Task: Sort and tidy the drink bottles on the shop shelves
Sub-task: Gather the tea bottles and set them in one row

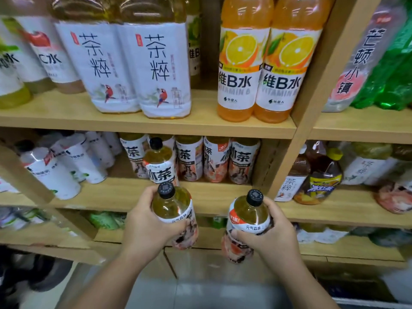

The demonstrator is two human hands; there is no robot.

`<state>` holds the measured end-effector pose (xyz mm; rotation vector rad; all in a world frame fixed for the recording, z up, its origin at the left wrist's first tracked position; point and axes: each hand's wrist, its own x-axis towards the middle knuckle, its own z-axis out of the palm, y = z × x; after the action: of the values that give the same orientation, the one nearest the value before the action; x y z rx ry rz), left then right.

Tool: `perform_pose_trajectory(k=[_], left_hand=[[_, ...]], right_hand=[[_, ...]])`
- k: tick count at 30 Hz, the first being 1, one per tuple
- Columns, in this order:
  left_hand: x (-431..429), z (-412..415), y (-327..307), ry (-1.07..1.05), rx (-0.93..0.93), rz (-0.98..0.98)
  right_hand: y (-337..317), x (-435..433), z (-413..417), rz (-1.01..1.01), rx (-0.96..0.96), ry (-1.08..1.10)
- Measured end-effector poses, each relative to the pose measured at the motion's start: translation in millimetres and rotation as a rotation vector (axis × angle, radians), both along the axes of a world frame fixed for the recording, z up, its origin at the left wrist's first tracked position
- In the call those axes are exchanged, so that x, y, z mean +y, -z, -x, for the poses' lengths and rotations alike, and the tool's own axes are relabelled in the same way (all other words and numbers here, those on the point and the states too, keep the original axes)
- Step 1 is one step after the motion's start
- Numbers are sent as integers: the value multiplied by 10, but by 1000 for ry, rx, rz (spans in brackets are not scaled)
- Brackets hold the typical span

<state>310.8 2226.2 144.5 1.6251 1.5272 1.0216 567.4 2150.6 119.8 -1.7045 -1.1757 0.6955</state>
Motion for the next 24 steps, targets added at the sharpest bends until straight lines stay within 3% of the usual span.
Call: perform_pose_trajectory(k=[14,24], left_hand=[[441,937,-234,-251,-14,-68],[1236,1406,-153,-77,62,-3]], right_hand=[[-180,1025,605,-46,25,-127],[-116,1564,924,34,-75,-7]])
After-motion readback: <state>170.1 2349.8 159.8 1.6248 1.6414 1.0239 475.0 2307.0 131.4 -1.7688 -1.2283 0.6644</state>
